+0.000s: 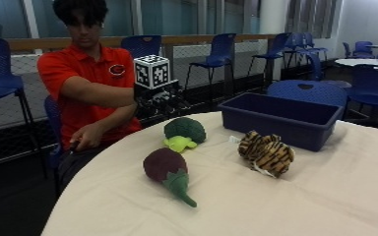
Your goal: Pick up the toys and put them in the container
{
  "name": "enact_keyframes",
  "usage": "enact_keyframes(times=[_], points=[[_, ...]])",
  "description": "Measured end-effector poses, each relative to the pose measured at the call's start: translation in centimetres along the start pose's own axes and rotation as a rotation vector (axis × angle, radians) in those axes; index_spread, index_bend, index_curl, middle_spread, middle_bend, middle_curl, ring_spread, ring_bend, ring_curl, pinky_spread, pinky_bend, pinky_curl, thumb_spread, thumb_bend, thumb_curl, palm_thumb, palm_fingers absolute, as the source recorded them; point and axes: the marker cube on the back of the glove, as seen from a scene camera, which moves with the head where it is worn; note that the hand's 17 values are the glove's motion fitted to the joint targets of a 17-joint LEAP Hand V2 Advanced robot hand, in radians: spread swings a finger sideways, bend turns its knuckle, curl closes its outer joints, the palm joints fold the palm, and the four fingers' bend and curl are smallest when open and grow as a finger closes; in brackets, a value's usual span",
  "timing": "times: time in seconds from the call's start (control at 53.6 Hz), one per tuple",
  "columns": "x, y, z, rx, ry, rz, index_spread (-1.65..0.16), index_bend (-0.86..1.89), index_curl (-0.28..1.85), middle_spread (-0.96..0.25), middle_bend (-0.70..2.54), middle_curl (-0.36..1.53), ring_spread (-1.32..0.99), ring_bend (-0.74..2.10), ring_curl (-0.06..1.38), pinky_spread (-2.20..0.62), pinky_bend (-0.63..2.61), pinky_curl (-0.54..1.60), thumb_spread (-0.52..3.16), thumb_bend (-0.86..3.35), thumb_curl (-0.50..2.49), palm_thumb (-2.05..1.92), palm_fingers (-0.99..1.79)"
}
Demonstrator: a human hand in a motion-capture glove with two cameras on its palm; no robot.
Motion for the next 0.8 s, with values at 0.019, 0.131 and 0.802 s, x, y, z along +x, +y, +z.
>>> enact_keyframes(times=[0.019,0.131,0.802], points=[[0.0,0.0,0.0,0.001,0.0,-0.001,-0.14,0.22,0.05,-0.05,0.13,0.02,-0.01,0.11,0.0,0.02,0.42,0.09,0.43,-0.07,0.0,-0.1,0.0],[0.3,0.1,-0.1,0.013,-0.001,-0.006,-0.24,0.25,0.12,-0.08,0.15,0.07,-0.02,0.14,0.01,0.03,0.52,0.16,0.77,-0.07,0.02,-0.1,-0.06],[0.4,-2.8,2.3,-0.019,-0.03,-0.029,-0.33,0.18,0.29,-0.09,0.13,0.19,-0.02,0.13,0.07,0.08,0.72,0.31,1.05,-0.1,0.09,-0.14,-0.12]])
